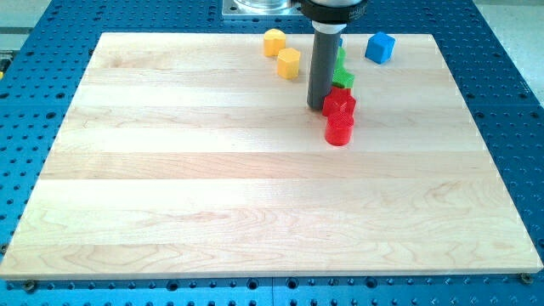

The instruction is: Move the yellow hexagon to the left of the green star

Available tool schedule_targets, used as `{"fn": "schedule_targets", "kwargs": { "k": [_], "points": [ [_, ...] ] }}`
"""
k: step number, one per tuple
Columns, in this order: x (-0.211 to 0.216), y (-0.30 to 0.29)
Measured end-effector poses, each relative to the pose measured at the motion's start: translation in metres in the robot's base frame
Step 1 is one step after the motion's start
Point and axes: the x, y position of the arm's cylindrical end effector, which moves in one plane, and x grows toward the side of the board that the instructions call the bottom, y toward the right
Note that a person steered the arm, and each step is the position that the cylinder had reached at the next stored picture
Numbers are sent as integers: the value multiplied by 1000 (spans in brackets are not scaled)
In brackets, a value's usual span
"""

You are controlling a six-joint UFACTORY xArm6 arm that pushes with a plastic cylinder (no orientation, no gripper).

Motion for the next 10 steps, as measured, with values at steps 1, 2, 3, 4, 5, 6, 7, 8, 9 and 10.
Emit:
{"fn": "schedule_targets", "kwargs": {
  "k": [1,2,3,4,5,6,7,8,9,10],
  "points": [
    [20,-20],
    [21,-73],
    [-17,-101],
    [-86,-98],
    [-144,-112],
    [-176,-120],
    [-174,-76],
    [-141,-66],
    [-35,-80],
    [-52,-103]
  ]
}}
